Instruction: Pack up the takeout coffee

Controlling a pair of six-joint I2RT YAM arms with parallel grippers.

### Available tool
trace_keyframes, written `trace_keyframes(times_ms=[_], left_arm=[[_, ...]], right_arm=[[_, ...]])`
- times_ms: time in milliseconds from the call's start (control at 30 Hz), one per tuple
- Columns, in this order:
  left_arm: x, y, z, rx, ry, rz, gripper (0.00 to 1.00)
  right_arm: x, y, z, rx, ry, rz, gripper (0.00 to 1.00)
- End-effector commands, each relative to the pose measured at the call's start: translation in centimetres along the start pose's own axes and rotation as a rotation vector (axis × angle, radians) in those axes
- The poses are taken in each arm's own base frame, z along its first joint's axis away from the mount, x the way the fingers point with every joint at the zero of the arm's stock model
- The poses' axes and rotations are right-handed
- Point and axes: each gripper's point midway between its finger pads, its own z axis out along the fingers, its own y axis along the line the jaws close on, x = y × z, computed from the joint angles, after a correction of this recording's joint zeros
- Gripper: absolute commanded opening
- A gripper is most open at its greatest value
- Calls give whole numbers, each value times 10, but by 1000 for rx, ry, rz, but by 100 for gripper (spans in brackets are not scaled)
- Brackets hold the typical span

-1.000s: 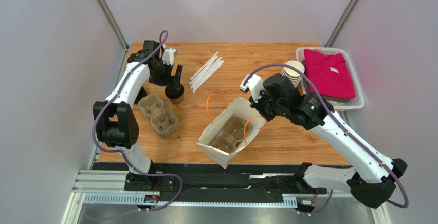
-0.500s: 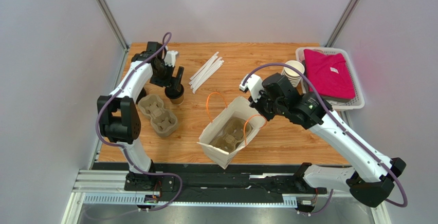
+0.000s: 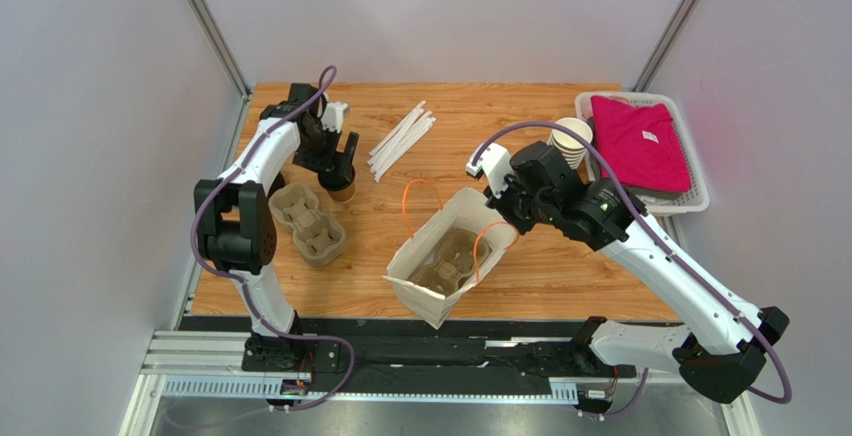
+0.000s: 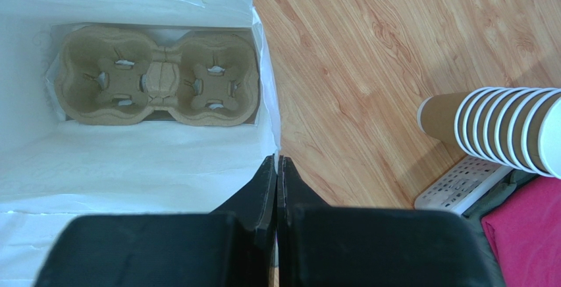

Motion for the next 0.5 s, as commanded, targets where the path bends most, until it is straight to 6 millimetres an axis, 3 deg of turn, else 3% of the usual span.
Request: trace_keyframes(times_ms=[0,333,467], left_arm=[[-23,-3,-9,16,-75,25,99],[-24,-4,-3,26,-69,24,99],[-26,-2,-3,20,-75,31,93]], right_arm=[[-14,-6,-3,17,-48,-7,0],[-14,-7,-3,15,-49,-9,0],[-15,-7,-4,13,-50,-8,0]])
